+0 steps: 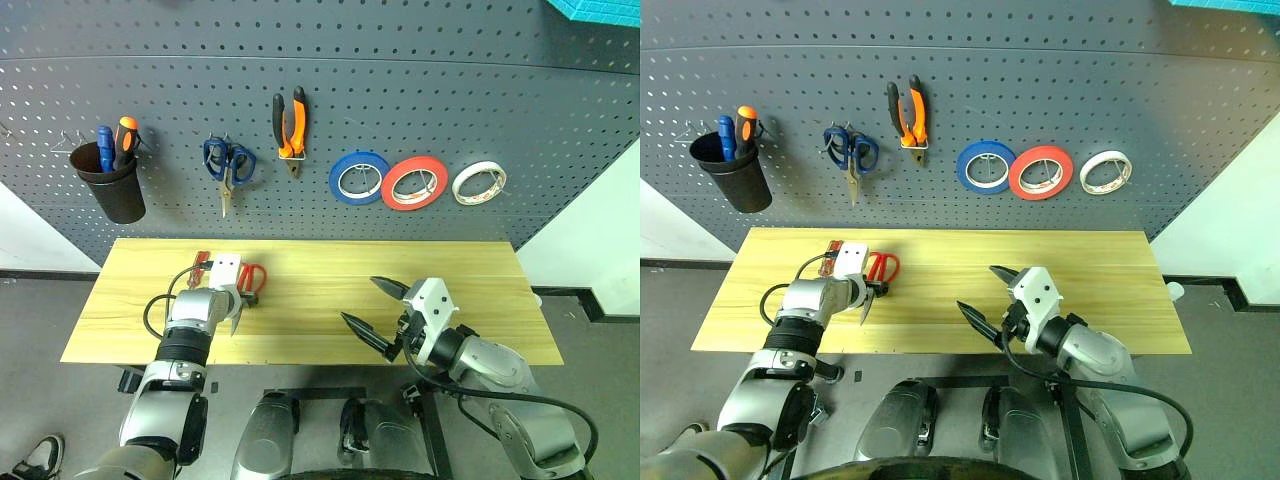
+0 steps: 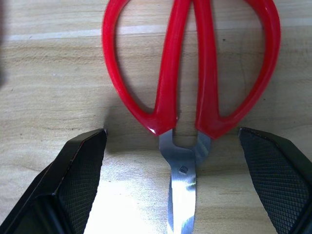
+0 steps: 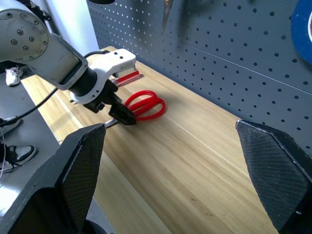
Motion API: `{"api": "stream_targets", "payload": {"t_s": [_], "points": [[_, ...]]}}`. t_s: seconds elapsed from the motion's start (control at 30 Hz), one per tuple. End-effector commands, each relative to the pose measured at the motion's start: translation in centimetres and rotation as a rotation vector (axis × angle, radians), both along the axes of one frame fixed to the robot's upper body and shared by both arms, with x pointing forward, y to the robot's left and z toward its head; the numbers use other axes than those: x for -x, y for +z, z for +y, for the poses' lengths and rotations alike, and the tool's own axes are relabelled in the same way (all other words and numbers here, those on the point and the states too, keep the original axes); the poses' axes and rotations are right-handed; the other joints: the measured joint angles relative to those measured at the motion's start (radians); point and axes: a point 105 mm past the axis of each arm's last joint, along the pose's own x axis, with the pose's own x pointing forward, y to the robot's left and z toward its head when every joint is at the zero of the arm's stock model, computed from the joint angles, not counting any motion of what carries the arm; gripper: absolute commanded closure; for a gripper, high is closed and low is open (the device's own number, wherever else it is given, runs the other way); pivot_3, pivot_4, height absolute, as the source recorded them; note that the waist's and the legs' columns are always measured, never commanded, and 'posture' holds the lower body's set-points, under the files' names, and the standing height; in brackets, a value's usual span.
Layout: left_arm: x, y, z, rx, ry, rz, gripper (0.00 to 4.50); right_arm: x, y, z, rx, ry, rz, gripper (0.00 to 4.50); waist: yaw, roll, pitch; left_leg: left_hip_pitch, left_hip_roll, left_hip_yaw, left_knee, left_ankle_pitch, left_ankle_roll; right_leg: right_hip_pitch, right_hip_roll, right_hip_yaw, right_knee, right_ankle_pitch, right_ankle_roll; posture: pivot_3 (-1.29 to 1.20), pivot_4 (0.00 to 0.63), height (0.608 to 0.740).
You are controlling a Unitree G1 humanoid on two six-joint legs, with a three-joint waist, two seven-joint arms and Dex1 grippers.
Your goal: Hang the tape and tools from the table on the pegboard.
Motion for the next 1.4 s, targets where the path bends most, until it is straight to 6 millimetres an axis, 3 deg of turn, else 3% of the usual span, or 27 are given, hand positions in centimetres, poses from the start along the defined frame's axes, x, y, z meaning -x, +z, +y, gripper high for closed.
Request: {"api": "stream_targets", "payload": {"t_s": [0.03,0.53,0.63,0.93,1.2,1.4], "points": [[1.7,-1.9,-0.3,-0.030,-0.041,0.090,0.00,0.1,1.4,0.4,-0.008,0.016,-0.068,0.03,0.000,0.001,-0.001,0.000,0.000,0.000,0.000,0.000,0.000,0.000,0.000,0.000,0.000,0.000,0.000,0.30,0.149,0.677],[3.0,-3.1,0.5,-0.067,-0.051,0.131,0.00,0.0,1.3,0.5,-0.003,0.008,-0.069,0.03,-0.003,0.008,-0.006,0.001,-0.001,0.000,-0.001,0.000,0.000,0.000,-0.001,0.000,0.000,0.000,0.000,0.30,0.153,0.677],[3.2,-3.3,0.6,-0.066,-0.052,0.135,0.61,0.0,1.4,0.6,-0.003,0.008,-0.071,0.00,-0.004,0.009,-0.006,0.001,-0.001,0.000,-0.002,0.000,0.000,0.000,-0.001,0.000,0.000,0.000,0.000,0.30,0.155,0.677],[3.3,-3.3,0.5,-0.062,-0.055,0.132,3.49,0.0,1.4,0.5,-0.003,0.005,-0.070,0.00,-0.025,0.011,-0.008,0.003,-0.001,0.000,-0.003,0.000,0.000,0.002,-0.001,0.000,-0.001,-0.001,0.000,0.30,0.159,0.677],[3.1,-3.1,0.2,-0.054,-0.060,0.118,3.49,-0.1,1.3,0.5,-0.001,0.001,-0.070,0.00,-0.027,0.012,-0.008,0.003,0.000,0.000,-0.003,0.000,0.000,0.002,-0.001,0.000,-0.001,-0.001,0.000,0.30,0.158,0.677],[2.5,-1.1,-1.2,-0.071,-0.180,-0.035,3.49,-0.1,1.2,0.6,0.006,0.000,-0.067,0.00,-0.027,0.012,-0.008,0.003,0.000,0.000,-0.004,0.000,0.000,0.001,-0.001,0.000,-0.002,-0.001,0.000,0.30,0.156,0.677]]}}
